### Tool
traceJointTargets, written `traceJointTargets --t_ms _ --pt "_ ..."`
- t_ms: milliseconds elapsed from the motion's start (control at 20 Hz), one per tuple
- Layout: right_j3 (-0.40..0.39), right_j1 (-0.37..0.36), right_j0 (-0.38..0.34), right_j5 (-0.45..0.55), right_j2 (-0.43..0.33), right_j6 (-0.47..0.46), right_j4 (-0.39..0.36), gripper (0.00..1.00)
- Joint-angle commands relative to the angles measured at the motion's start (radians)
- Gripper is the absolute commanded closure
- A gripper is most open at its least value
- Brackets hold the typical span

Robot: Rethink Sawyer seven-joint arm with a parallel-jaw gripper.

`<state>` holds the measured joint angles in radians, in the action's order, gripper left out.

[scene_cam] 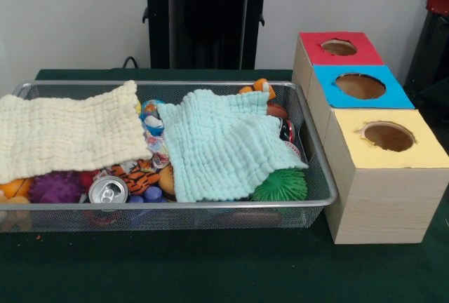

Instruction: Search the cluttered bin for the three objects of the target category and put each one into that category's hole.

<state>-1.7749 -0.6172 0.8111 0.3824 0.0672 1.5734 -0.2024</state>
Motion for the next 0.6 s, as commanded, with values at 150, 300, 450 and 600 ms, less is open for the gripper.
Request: traceJointTargets --t_ms 150,300,450,600 --pt "-0.02 -0.032 -0.069 0.052 -0.084 0.205 0.109 0.0" --pt "-0.04 -0.033 -0.083 0.025 -0.091 0.232 0.146 0.0" --pt "-0.032 -0.03 -0.077 0.034 -0.092 0.206 0.138 0.0" --pt "-0.052 -0.036 -0.07 0.018 -0.089 0.219 0.151 0.0"
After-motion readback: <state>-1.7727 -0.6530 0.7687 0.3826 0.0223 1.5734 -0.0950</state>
